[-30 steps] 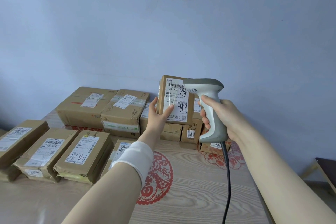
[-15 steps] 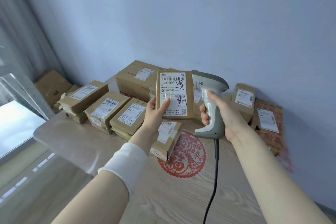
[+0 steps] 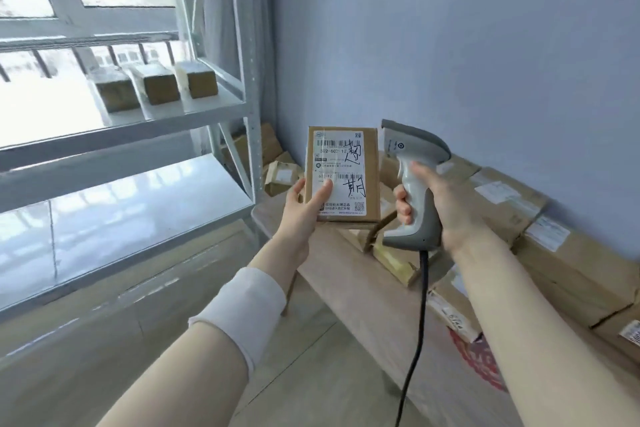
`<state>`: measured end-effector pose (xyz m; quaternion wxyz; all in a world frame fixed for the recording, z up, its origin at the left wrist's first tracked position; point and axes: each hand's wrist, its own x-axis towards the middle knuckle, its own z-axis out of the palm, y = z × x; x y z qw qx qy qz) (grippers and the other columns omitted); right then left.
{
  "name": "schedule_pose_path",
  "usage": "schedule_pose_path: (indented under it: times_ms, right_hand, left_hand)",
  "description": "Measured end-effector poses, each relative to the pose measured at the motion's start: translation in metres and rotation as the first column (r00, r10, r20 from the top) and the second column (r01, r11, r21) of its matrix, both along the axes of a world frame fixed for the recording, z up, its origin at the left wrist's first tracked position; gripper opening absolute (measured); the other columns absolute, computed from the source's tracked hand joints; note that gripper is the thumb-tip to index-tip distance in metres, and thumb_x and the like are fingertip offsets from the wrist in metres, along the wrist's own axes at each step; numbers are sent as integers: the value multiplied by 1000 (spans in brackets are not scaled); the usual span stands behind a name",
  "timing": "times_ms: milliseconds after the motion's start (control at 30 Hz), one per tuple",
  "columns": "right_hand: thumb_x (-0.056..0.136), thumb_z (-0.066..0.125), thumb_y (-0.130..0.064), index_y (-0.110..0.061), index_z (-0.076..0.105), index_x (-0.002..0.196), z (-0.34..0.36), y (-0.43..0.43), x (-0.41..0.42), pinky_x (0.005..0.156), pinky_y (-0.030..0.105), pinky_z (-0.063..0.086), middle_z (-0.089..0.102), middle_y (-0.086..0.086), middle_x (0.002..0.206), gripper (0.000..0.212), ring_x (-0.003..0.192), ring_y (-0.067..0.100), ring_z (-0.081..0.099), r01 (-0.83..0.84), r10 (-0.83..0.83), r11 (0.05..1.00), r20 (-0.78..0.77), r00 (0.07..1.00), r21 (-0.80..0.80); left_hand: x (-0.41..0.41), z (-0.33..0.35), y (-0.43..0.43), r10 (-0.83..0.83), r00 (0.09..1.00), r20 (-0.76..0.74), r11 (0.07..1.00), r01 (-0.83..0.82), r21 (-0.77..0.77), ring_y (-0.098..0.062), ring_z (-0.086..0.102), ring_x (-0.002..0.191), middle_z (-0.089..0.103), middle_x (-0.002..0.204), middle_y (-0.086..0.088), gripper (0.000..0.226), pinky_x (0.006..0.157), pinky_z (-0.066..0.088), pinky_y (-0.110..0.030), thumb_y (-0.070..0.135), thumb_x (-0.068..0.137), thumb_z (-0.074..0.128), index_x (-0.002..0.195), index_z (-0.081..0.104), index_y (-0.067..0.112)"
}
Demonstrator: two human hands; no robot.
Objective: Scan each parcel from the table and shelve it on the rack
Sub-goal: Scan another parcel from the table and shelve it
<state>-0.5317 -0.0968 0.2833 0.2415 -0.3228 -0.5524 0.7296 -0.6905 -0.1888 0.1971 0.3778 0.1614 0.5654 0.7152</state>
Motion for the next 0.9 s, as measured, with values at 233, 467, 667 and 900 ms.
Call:
schedule_pose_path:
  times_ms: [233, 467, 667, 900]
  right_hand:
    - [94, 46, -39, -11, 50, 65, 2, -56, -141, 44, 20, 36, 47, 2, 52, 41, 42, 13, 40, -237, 237, 972, -10, 972, -13]
    - [93, 49, -39, -9, 53, 73, 4, -71, -273, 43, 20, 39, 51, 1, 55, 36, 41, 12, 44, -385, 382, 922, -71, 921, -33]
    - [96, 45, -35, -12, 52, 74, 11, -60, -377, 41, 16, 36, 52, -1, 54, 33, 39, 9, 42, -472, 463, 879, -117, 879, -70]
    - [95, 50, -35, -12, 50, 84, -2, -56, -503, 37, 18, 38, 52, 1, 57, 25, 39, 11, 44, -521, 509, 845, -118, 853, -120]
  left_hand:
    - [-118, 6, -86, 216, 976, -1, 976, -216, -25, -9, 64, 87, 63, 124, -5, 69, 65, 48, -19, 40, 84, 67, 142, 32, 24]
    - [-220, 20, -124, 342, 940, -1, 940, -342, -3, -11, 64, 89, 65, 117, -5, 70, 87, 43, -30, 38, 86, 64, 144, 28, 25]
    - [-312, 38, -129, 429, 902, 42, 903, -429, 7, -9, 63, 84, 69, 97, 4, 62, 79, 44, -28, 40, 87, 63, 139, 34, 24]
    - [-420, 37, -142, 541, 838, 71, 841, -537, -74, -13, 61, 88, 67, 108, 1, 67, 82, 41, -34, 46, 84, 63, 140, 37, 18]
